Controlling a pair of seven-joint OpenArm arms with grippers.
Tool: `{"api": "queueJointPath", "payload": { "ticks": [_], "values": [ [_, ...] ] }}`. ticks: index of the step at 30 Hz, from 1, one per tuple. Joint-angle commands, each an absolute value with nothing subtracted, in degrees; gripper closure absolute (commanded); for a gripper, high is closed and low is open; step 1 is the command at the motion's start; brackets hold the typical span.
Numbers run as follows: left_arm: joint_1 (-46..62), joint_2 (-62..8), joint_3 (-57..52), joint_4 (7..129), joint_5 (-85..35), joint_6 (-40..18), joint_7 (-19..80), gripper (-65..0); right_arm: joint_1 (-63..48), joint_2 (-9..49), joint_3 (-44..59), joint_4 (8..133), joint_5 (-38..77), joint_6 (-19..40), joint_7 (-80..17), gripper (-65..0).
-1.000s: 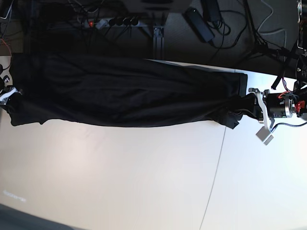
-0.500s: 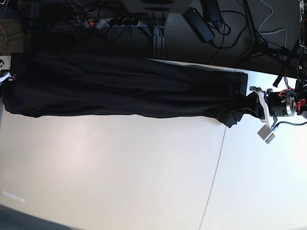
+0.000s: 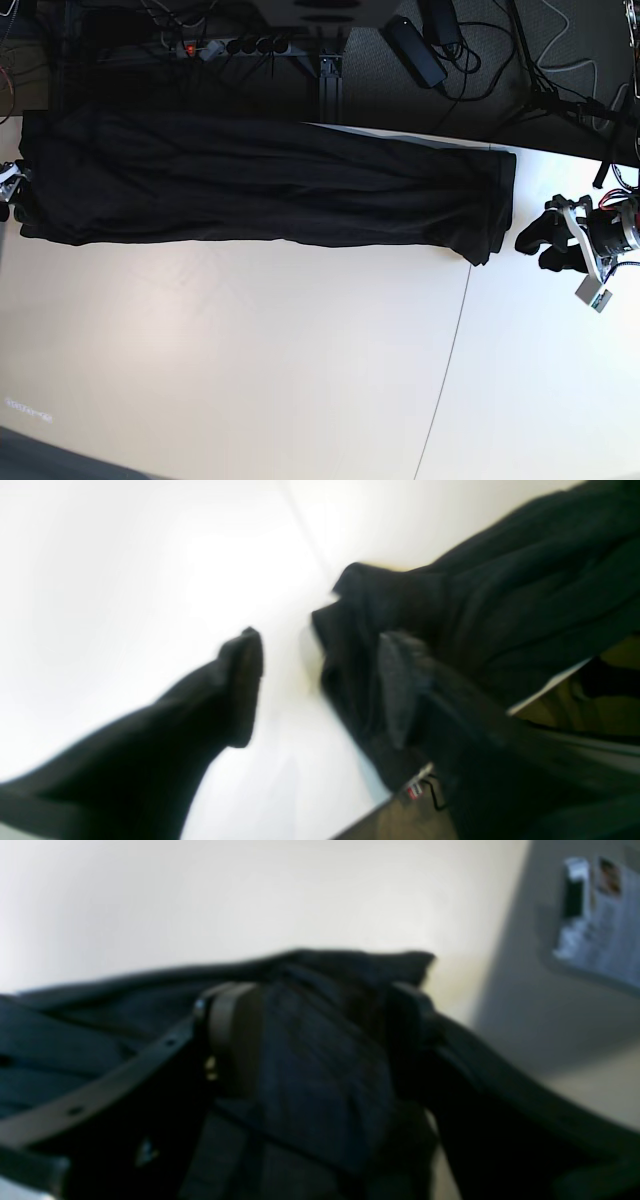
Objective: Fold the T-shirt properly
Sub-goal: 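Grasp the ends of the folded strip with both grippers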
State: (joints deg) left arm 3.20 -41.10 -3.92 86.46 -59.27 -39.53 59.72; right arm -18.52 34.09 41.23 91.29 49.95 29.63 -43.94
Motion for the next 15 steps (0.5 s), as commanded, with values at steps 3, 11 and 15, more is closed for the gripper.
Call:
{"api": "queueJointPath", "payload": {
  "ticks": [3, 11, 15],
  "values": [
    [5.63, -41.56, -4.54, 87.13, -59.9, -40.0, 58.3, -43.7, -16.84, 35.03, 40.29, 92.2, 53.15, 33.52, -43.72, -38.0],
    [7.66, -35.4, -4.54, 86.89, -57.58, -40.0, 58.02, -43.7, -14.9, 33.23, 31.2, 92.18, 49.01, 33.63, -43.55, -16.7],
    [7.68, -34.94, -4.54, 86.89, -57.56, -40.0, 57.98, -43.7, -14.81, 32.45, 28.49, 92.18, 46.87, 33.63, -43.55, -32.4]
  ]
}}
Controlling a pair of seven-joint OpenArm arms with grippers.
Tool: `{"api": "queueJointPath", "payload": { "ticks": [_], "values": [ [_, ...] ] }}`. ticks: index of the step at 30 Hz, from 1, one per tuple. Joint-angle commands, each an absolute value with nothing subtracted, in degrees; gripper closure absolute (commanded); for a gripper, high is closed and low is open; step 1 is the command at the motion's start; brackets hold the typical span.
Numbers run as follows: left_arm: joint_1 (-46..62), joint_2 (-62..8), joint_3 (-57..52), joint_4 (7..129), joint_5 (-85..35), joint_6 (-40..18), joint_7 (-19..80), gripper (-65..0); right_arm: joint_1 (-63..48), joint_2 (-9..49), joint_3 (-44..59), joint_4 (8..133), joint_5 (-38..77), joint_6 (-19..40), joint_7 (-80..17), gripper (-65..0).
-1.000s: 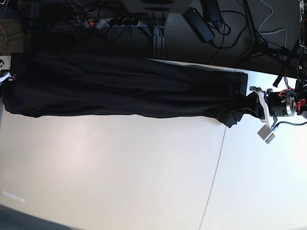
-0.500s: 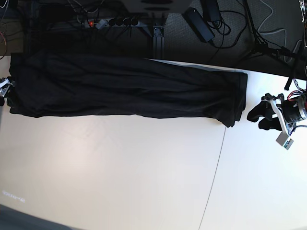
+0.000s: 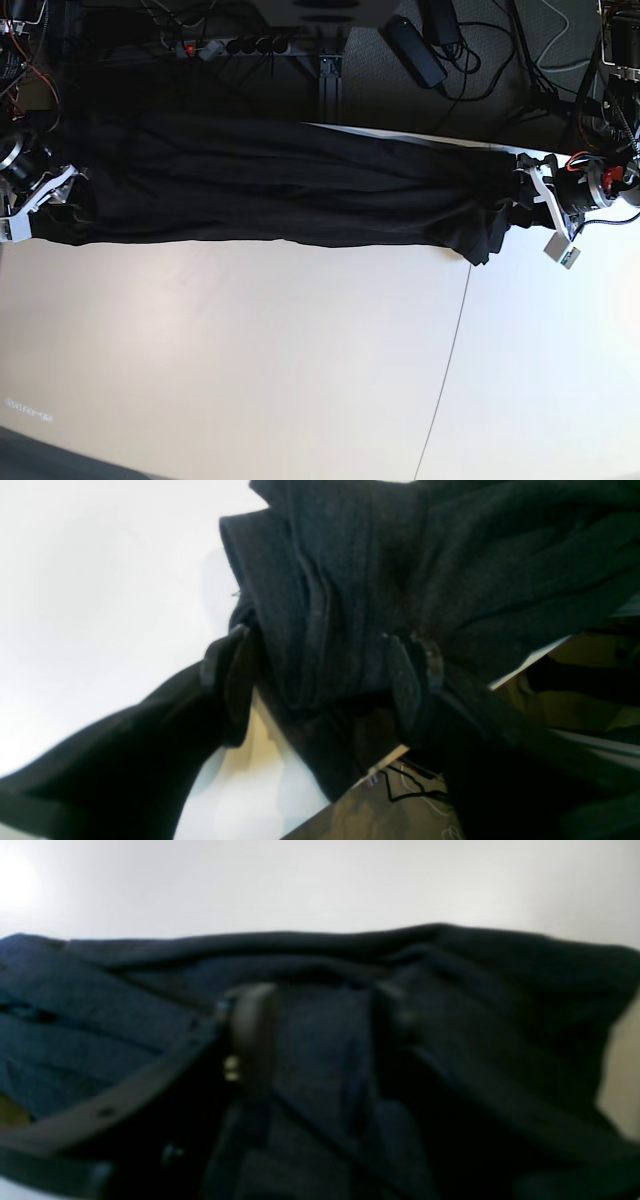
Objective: Fold the T-shirt properly
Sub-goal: 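Grasp the ends of the folded strip with both grippers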
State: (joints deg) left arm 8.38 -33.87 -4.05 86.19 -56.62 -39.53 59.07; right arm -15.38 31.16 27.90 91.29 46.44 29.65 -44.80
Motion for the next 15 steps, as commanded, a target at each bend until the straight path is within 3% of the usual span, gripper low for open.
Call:
{"api": "queueJointPath", "payload": {
  "ticks": [1, 15],
  "values": [
    [7.68, -34.94, -4.54, 86.87, -57.58, -40.0, 57.98, -43.7, -14.81, 32.21, 28.4, 92.18, 46.68, 33.63, -43.55, -32.7],
    [7.79, -34.89, -4.54, 80.34, -55.66, -40.0, 55.07, -43.7, -14.79, 32.18, 28.4, 92.18, 46.72, 33.63, -43.55, -32.6]
  ]
}}
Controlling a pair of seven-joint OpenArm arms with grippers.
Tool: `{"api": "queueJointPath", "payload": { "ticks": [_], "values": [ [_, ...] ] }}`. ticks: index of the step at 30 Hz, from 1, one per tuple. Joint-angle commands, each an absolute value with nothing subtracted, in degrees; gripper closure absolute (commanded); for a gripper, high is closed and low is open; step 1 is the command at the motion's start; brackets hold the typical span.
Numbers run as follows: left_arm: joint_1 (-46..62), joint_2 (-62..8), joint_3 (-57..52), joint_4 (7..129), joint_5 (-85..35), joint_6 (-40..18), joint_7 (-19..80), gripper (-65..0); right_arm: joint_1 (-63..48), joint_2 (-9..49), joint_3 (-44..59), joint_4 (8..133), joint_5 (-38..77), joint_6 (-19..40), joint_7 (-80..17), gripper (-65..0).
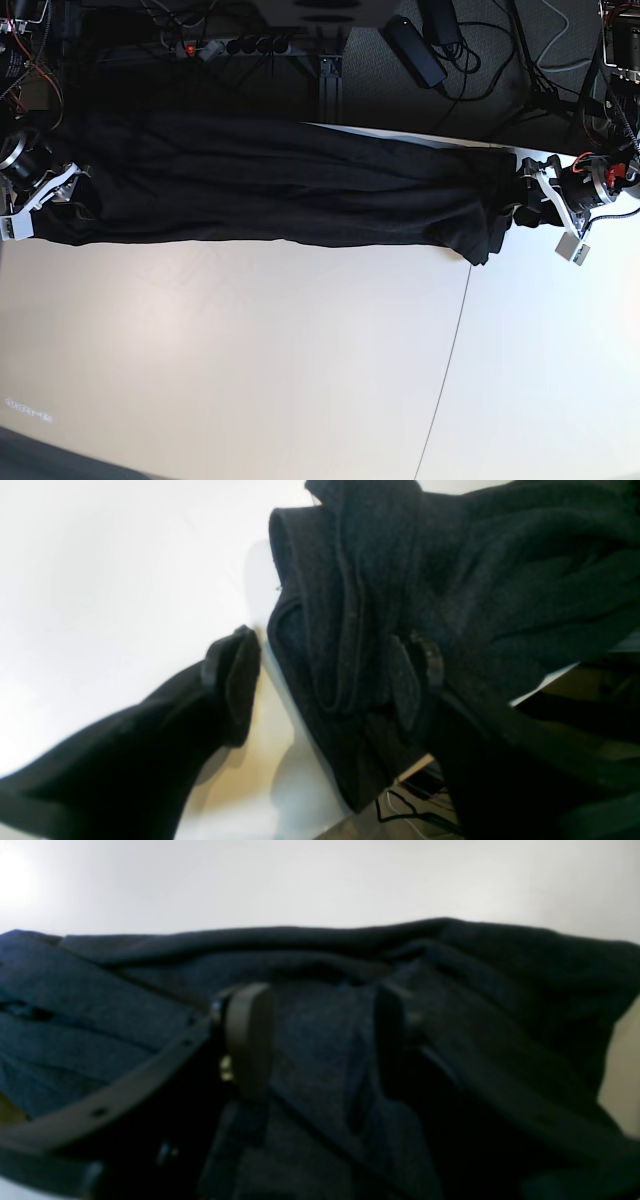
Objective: Fold the T-shirt properly
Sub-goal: 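Grasp the ends of the folded strip with both grippers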
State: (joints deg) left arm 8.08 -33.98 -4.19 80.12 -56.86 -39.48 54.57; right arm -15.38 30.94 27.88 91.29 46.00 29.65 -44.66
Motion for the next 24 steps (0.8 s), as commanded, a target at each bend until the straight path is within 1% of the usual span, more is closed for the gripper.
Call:
{"api": "queueJointPath", "payload": {
  "ticks": [1, 6, 13, 17, 21, 22, 23, 24],
  "values": [
    [7.79, -34.87, -4.54, 80.34, -55.55, -40.0, 55.07, -43.7, -14.81, 32.18, 28.4, 92.18, 46.72, 33.63, -43.55, -32.6],
    [7.81, -34.11, -4.51, 80.34, -55.18, -39.66, 55.86, -43.7, -14.79, 32.18, 28.4, 92.18, 46.74, 33.63, -43.55, -32.6],
    [8.93, -29.19, -4.47, 80.34, -55.88, -39.68, 56.99, -43.7, -14.79, 32.18, 28.4, 92.18, 46.74, 33.63, -43.55, -32.6],
    [8.93, -27.55, -4.47, 80.34, -55.33, -39.7, 56.99, -43.7, -14.79, 32.18, 28.4, 92.18, 46.72, 33.63, -43.55, -32.6],
    [8.91, -26.74, -4.45, 80.34, -55.46, -39.72, 54.65, -42.9, -14.79, 32.18, 28.4, 92.18, 46.72, 33.63, -43.53, -32.6],
    [8.91, -26.55, -4.45, 80.34, -55.46, -39.72, 53.63, -39.2, -14.79, 32.18, 28.4, 92.18, 46.74, 33.63, -43.53, -32.6],
    [8.91, -26.35, -4.45, 80.34, -55.48, -39.72, 52.6, -32.0, -14.79, 32.18, 28.4, 92.18, 46.74, 33.63, -43.53, -32.6],
    [8.88, -26.15, -4.45, 80.34, -55.46, -39.72, 51.79, -22.9, -14.79, 32.18, 28.4, 92.18, 46.74, 33.63, -43.53, -32.6]
  ]
}}
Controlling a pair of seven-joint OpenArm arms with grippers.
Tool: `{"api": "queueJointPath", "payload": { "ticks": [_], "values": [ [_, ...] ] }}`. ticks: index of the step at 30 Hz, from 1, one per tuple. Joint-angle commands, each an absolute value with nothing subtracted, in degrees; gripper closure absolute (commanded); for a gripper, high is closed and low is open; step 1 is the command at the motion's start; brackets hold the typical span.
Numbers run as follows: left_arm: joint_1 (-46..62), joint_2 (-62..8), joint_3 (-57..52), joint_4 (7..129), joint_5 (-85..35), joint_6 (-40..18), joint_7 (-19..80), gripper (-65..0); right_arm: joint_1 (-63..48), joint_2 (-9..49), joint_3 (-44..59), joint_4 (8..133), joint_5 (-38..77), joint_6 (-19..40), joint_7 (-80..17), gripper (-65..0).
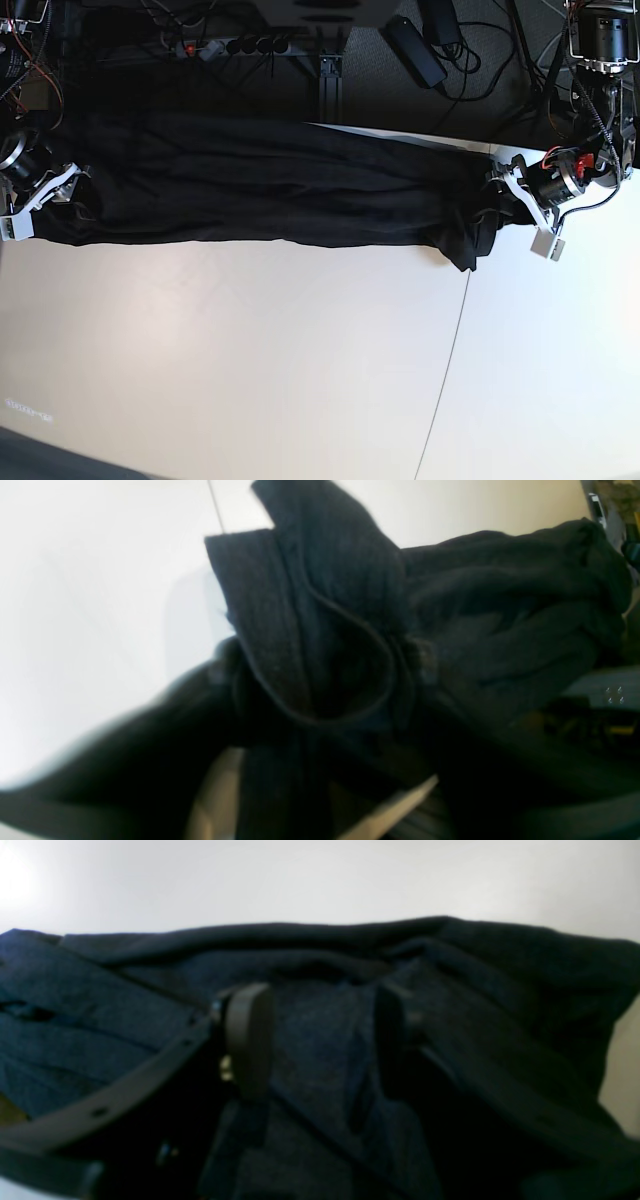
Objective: Fold the T-shirt properly
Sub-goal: 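Grasp the ends of the folded strip with both grippers, then swing the left gripper's end of the strip toward the right gripper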
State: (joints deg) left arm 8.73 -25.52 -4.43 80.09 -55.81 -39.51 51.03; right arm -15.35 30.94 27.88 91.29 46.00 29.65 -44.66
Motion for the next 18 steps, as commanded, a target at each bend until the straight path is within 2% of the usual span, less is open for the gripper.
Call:
{"api": "queueJointPath", "payload": {
  "ticks": [1, 2, 6, 12, 18],
  "values": [
    [8.88, -25.96, -4.45, 80.34, -55.44, -39.7, 51.4, -15.1, -14.79, 32.18, 28.4, 92.18, 46.74, 33.63, -43.53, -32.6],
    [8.91, -25.74, -4.45, 80.34, -55.42, -39.72, 51.42, -9.9, -14.79, 32.18, 28.4, 92.18, 46.74, 33.63, -43.53, -32.6],
    [8.75, -25.39, -4.4, 80.34, -55.2, -39.94, 51.35, 0.0, -14.79, 32.18, 28.4, 92.18, 46.74, 33.63, -43.53, -32.6],
    [6.37, -25.43, -4.43, 80.31, -49.87, -40.0, 47.57, 0.0, -14.66, 32.21, 28.42, 92.18, 46.74, 33.63, -43.51, -32.6],
    [-1.23, -25.41, -4.43, 78.76, -45.89, -40.0, 46.94, 0.0, -12.73, 32.23, 28.45, 92.18, 46.7, 33.58, -43.53, -32.6]
  ]
}}
